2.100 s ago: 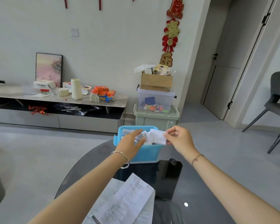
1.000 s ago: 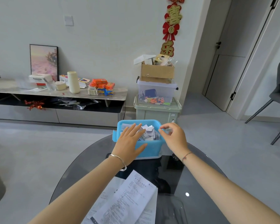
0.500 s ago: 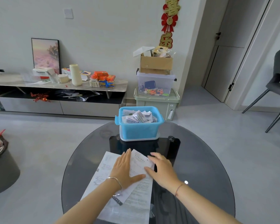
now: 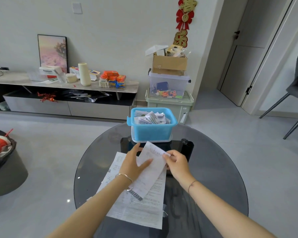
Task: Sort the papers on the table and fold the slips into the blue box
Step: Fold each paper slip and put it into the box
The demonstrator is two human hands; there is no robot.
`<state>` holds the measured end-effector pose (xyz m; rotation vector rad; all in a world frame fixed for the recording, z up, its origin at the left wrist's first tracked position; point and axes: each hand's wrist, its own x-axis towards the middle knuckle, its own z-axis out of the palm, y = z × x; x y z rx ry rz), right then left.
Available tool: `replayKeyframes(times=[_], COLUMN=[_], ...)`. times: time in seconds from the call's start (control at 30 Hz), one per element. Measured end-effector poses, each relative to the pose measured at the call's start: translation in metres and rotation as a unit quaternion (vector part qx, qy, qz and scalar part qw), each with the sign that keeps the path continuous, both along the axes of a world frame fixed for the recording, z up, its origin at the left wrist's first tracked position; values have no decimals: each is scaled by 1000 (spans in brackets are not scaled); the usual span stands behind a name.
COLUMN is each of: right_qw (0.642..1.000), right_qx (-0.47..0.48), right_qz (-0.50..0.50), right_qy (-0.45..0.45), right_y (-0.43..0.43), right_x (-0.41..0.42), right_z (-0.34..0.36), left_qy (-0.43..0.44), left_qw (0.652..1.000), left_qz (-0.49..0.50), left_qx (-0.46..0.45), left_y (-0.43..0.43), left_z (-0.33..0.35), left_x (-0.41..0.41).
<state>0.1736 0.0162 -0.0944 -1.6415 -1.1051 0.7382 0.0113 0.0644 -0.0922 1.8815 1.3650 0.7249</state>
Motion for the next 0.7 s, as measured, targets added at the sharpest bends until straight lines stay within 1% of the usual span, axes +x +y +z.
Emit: replayKeyframes(times=[0.03,0.07,0.13,0.2,0.27,0.33,0.37,0.4,0.43,0.47,0.53,0.6,0.63,0.67,0.7], right_qw=[999,997,990,986,986,988,992,995,993,983,949,911,896,891,894], right_qx=[2,7,19,19,-12,-24,4,52,102,143,200,236,243,234,215], right_qz=[0,-1,-7,8,63,102,99,79,51,29,25,45,57,69,82], right_qy=[42,80,139,167,153,109,80,34,-33,-110,-242,-336,-368,-384,-384], right_y=[0,0,-1,-4,-10,-19,-24,-30,-37,-45,-60,-75,-81,-88,-95], right_x=[4,8,16,26,38,51,57,65,72,81,96,109,114,118,121], right_z=[6,10,23,35,45,53,56,59,63,66,64,51,40,28,16], left_qy=[-31,-38,-27,-42,-90,-120,-127,-138,-150,-154,-117,-30,8,35,65], left_qw=[999,999,996,991,986,982,982,981,978,973,966,964,960,953,944], left_qz=[6,-2,-49,-74,-74,-96,-113,-129,-148,-170,-208,-226,-236,-253,-274], left_qx=[-8,-25,-75,-107,-118,-105,-84,-51,-9,32,96,139,152,164,170], left_y=[4,9,14,17,17,13,11,9,7,3,-2,-10,-15,-20,-25], left_z=[7,14,27,37,47,55,58,60,63,64,60,49,41,31,22], left_x=[-2,-4,-4,1,12,27,35,42,48,55,67,76,77,78,78])
